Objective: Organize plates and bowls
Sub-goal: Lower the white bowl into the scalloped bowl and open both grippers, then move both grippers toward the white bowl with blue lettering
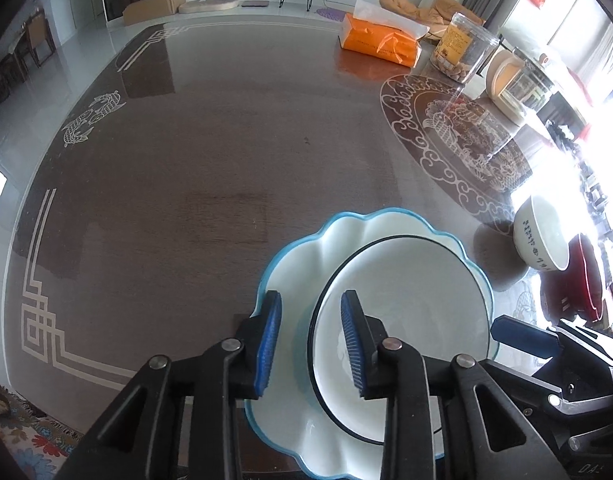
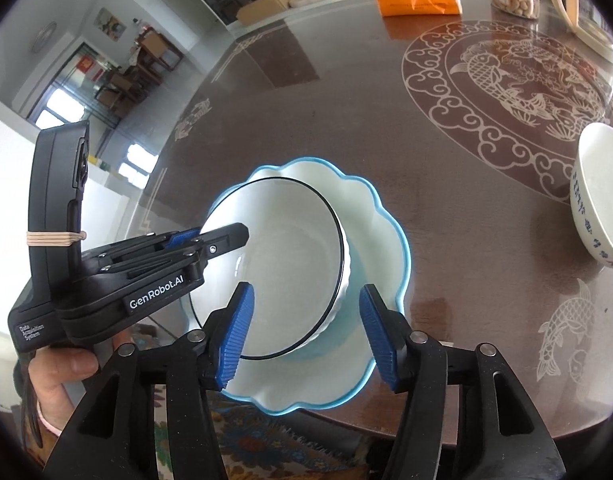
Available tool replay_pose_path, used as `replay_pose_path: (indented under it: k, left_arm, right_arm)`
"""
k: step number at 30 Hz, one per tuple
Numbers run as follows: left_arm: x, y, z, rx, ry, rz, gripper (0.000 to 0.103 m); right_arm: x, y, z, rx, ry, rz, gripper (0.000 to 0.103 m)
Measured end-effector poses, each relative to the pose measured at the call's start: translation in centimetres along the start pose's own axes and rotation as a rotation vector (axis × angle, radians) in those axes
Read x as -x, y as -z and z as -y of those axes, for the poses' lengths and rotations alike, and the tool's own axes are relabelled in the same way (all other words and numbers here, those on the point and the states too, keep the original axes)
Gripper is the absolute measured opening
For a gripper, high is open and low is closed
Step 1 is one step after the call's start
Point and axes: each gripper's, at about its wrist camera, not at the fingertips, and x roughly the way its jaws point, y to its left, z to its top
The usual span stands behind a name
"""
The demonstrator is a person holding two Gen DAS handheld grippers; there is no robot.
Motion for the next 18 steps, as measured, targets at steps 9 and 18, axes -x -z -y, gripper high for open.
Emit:
replay_pose_path:
  k: [9,18]
  left_arm:
    - [8.7,1.2,4.0,-0.08,-0.086,0.313,0.085]
    - [10.4,4.4,14.1,-0.206,0.055,0.444,0.101]
  right_arm:
    - [7.2,5.6,1.2,0.192,0.185,0.324,0.071]
    - [12.2,11.2,8.5,0.084,0.556,0.499,0.076]
